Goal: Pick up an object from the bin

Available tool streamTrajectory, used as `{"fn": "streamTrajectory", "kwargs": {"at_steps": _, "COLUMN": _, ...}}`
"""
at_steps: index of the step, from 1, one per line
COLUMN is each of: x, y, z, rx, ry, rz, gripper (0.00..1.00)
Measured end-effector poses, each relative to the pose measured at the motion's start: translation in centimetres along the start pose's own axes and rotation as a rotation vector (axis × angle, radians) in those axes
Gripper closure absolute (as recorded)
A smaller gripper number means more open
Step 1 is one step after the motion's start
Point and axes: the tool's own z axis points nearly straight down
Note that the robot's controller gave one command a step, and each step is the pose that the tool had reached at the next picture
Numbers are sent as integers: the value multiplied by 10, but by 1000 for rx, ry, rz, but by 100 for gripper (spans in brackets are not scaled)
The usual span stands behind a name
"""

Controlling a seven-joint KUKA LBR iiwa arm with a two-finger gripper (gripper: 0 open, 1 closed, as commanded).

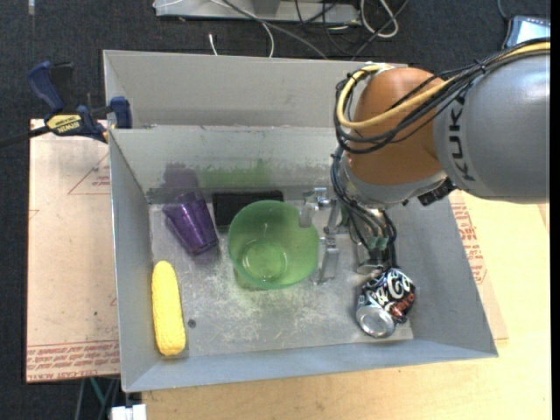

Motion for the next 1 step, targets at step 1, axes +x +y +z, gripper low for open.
{"fn": "streamTrajectory", "kwargs": {"at_steps": 1, "x": -2, "y": 0, "z": -5, "rx": 0, "ry": -8, "rz": 2, "gripper": 0}}
